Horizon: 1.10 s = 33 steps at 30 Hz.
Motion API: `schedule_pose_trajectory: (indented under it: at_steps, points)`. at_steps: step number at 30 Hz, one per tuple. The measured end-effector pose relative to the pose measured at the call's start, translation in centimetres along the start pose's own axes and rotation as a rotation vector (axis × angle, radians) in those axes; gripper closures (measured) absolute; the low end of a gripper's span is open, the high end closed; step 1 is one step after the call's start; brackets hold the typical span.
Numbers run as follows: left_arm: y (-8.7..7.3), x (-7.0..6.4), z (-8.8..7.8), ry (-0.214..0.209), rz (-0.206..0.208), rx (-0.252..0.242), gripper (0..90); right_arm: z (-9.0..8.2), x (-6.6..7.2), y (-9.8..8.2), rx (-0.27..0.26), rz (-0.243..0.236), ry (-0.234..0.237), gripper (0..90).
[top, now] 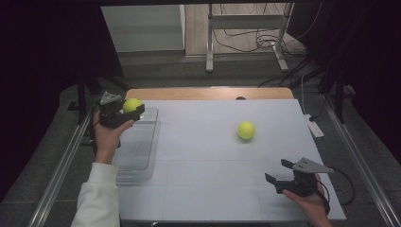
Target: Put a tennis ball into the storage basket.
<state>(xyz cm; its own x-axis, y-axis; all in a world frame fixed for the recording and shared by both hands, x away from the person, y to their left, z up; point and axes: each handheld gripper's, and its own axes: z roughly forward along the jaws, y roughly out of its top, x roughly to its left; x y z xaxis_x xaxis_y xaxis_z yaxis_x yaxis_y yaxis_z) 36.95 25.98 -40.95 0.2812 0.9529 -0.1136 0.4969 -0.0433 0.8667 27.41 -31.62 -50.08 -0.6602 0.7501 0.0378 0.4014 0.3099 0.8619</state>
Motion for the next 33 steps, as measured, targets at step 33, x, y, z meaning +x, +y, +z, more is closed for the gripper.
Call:
schedule_pose_trajectory:
  at_steps: [33]
  points:
    - [-0.7, 2.8, 2.9, 0.079, -0.001, 0.144, 26.4, 0.1, -0.1, -0.1, 0.006, 0.002, -0.004, 13.7]
